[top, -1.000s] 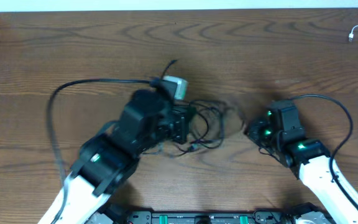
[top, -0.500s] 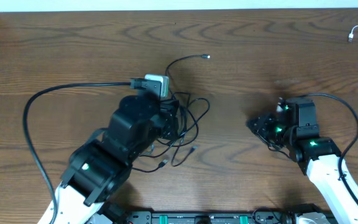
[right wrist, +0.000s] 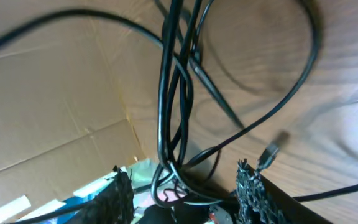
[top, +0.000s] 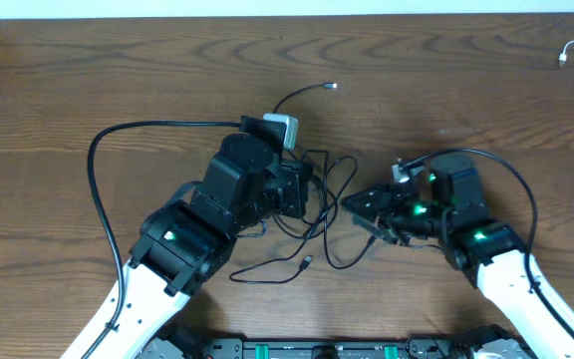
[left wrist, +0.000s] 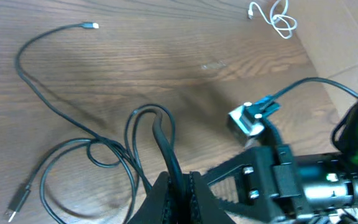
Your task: Untangle cables
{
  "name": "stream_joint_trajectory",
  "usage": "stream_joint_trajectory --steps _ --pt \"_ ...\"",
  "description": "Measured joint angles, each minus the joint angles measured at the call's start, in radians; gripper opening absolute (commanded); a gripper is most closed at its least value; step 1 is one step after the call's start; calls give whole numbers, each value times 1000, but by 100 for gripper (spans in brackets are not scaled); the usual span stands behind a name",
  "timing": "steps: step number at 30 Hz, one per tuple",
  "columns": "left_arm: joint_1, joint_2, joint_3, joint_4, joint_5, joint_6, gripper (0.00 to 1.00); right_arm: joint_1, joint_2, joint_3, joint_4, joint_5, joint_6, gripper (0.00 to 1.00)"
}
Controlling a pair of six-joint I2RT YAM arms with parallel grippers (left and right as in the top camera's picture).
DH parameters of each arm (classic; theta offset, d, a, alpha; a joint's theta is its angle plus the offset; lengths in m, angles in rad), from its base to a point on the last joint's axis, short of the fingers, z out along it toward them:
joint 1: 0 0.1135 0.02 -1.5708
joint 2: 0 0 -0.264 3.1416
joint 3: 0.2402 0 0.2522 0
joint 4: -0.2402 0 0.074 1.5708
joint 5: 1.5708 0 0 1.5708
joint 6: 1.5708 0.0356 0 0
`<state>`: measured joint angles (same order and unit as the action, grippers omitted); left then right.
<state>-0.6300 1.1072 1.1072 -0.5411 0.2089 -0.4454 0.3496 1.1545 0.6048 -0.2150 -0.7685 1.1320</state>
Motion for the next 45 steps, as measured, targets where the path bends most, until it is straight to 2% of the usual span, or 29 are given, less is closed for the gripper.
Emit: stream_joint_trajectory --steps 8,12,14,18,24,31,37,45 --pt "0 0 0 0 71 0 8 105 0 0 63 137 100 50" --pt "0 0 0 5 105 0 8 128 0 0 63 224 115 43" --pt "0 0 0 10 119 0 8 137 0 0 63 260 120 32" --pt "0 0 0 30 155 0 8 146 0 0 63 317 129 1" --pt "0 0 0 52 179 0 7 149 0 2 10 387 135 1" --pt "63 -11 0 113 187 0 8 121 -2 5 -228 576 125 1" --pt "174 -86 0 152 190 0 8 1 -2 4 -359 692 117 1" --pt "288 -147 0 147 200 0 8 -207 -2 4 -394 733 113 1"
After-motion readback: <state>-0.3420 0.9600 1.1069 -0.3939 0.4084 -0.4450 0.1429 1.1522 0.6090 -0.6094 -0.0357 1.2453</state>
